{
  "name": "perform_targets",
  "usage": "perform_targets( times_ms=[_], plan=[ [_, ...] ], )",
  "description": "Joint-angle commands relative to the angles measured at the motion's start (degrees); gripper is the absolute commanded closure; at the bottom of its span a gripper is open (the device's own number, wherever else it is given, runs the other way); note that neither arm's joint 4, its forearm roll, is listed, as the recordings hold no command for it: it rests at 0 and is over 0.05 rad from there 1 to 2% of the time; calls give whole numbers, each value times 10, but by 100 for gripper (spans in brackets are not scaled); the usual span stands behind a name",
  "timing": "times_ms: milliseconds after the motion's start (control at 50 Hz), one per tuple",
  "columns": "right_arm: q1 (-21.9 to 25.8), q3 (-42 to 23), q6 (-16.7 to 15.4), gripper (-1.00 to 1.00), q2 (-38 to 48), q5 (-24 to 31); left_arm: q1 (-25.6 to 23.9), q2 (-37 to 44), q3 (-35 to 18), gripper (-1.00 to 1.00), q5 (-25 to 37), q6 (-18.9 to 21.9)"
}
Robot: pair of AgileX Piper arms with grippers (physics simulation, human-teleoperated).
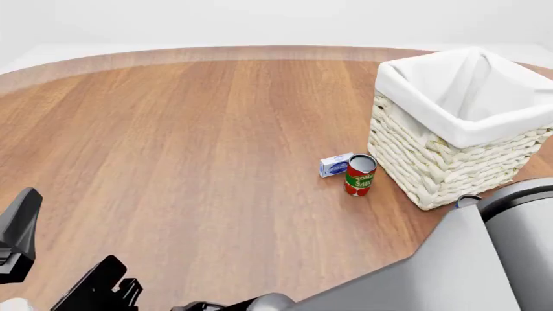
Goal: Pick up the ketchup, and put it in the basket.
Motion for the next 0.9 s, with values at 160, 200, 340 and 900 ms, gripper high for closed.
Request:
perform_targets(
  times_ms=[160, 200, 340, 900],
  plan=[
    [0, 3, 3, 100, -5, 2, 0, 0, 0, -100, 0, 0],
    [-1, 5, 3, 100, -10, 3, 0, 0, 0, -100, 0, 0],
    [-2, 11, 3, 100, -21, 0, 0, 0, 0, -100, 0, 0],
    [-18, 27, 2, 100, -41, -6, 0, 0, 0, -100, 0, 0]
  ],
)
